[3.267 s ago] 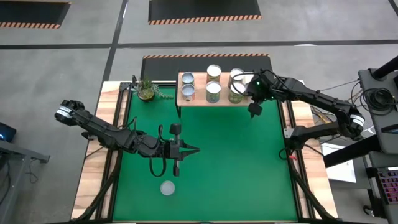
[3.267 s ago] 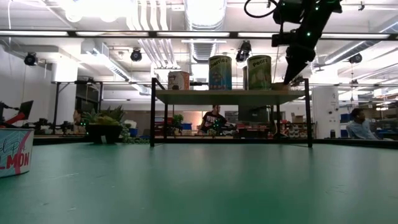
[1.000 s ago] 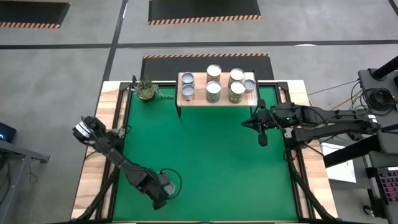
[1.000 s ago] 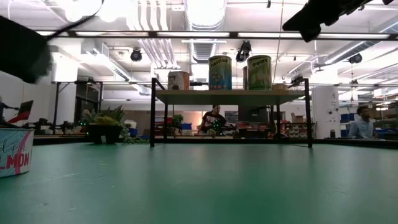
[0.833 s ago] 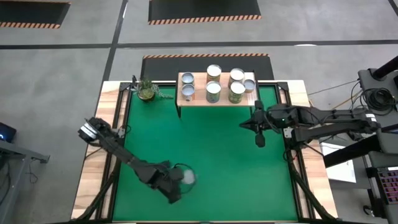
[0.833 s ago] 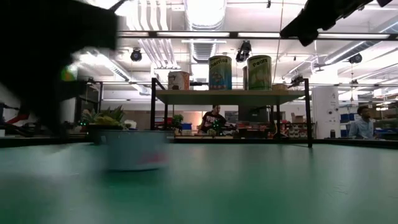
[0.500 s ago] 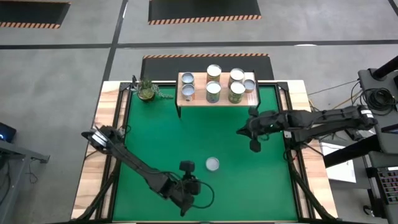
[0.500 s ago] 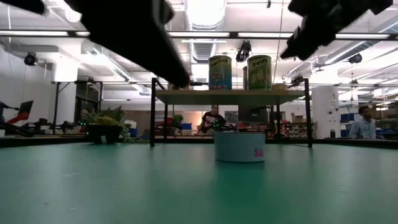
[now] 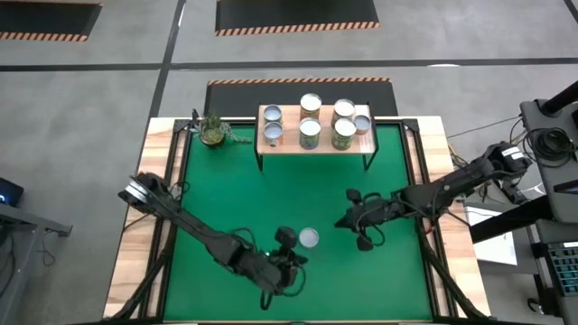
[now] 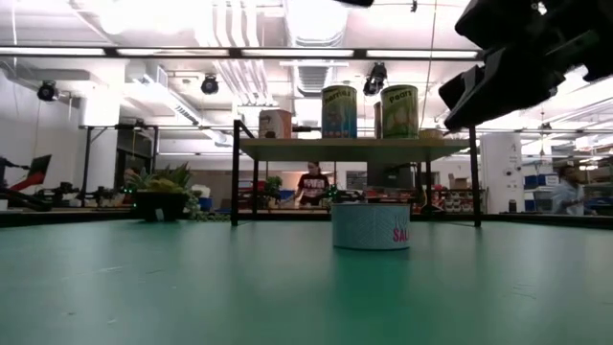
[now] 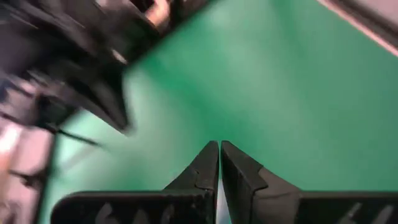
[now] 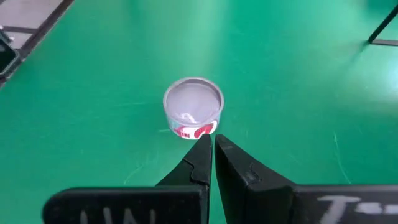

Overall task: Pick and place cans onto a shelf
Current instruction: Put the blue tuna can on the shelf

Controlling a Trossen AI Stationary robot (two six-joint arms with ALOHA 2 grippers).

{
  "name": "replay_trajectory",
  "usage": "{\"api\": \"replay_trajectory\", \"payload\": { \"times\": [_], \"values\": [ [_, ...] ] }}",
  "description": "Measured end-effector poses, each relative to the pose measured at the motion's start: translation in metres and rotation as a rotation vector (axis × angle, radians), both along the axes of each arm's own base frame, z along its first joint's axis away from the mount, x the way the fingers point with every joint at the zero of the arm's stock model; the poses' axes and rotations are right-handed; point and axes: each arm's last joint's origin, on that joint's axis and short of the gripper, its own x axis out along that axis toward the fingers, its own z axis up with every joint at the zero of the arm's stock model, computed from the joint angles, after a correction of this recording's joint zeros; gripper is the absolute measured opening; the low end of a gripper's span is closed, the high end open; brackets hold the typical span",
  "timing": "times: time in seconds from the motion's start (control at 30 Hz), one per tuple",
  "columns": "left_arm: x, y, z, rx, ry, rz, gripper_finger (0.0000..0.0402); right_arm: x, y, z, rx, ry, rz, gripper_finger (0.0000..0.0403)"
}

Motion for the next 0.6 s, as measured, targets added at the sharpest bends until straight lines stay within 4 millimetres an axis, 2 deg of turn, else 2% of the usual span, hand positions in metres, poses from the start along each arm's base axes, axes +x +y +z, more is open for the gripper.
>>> {"api": "replay_trajectory", "payload": {
  "times": [0.07, 0.27, 0.43, 0.6],
  "values": [
    [-0.005, 0.01, 0.007, 0.01, -0.063, -0.021, 0.0, 0.001, 0.005, -0.006, -0.019, 0.005, -0.011, 0.0009],
    [-0.031, 0.052, 0.007, -0.065, -0.224, 0.038, 0.0, 0.01, 0.015, -0.013, 0.012, 0.031, -0.027, 0.0009],
    [-0.051, 0.072, -0.018, -0.229, -0.191, 0.129, 0.0, 0.015, 0.017, -0.025, 0.038, 0.092, -0.05, 0.0018],
    [-0.061, 0.075, -0.034, -0.342, -0.216, 0.158, 0.0, 0.021, 0.019, -0.035, 0.042, 0.109, -0.057, 0.0073]
  ]
}}
